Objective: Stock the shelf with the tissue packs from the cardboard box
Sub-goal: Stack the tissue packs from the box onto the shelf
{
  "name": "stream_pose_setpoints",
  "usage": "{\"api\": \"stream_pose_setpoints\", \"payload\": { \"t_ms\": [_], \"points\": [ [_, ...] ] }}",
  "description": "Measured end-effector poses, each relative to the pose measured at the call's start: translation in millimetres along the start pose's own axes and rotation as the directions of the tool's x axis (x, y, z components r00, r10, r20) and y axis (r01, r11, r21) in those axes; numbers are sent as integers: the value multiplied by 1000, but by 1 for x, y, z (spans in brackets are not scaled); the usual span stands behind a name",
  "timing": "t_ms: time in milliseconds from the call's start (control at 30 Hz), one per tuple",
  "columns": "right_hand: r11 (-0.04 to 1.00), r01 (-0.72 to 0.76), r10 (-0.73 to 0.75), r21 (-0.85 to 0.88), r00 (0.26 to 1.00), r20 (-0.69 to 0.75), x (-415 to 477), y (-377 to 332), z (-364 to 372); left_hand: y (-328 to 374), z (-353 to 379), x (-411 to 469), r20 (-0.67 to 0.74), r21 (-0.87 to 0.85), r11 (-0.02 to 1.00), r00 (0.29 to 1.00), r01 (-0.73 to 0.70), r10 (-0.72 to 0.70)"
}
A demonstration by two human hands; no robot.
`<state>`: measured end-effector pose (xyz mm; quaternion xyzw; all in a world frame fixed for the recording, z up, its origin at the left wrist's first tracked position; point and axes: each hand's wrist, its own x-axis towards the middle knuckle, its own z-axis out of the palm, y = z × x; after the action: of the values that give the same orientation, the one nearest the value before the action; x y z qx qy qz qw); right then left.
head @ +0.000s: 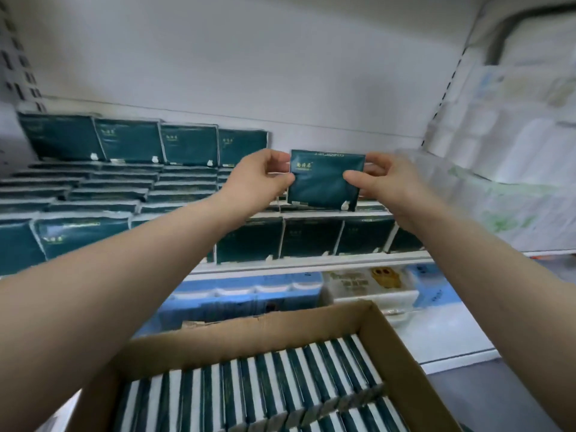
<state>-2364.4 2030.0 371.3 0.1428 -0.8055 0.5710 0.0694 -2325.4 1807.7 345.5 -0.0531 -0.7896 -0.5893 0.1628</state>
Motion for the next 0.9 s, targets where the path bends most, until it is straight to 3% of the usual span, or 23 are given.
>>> {"api": "stream_pose_setpoints", "payload": {
  "t_ms": [200,400,633,900],
  "points": [
    [996,3,-6,-85,999,-35,63,2,19,-12,-5,53,-22,120,993,1000,3,-1],
    [981,8,-18,-192,999,-51,129,18,36,-34,-6,95,-24,122,991,999,49,-46],
    [976,74,-79,-207,997,-18,178,36,51,-50,-3,127,-18,152,987,999,41,-39],
    [977,45,-43,-209,999,11,197,54,66,-64,3,138,37,222,974,998,50,-60]
  ]
}}
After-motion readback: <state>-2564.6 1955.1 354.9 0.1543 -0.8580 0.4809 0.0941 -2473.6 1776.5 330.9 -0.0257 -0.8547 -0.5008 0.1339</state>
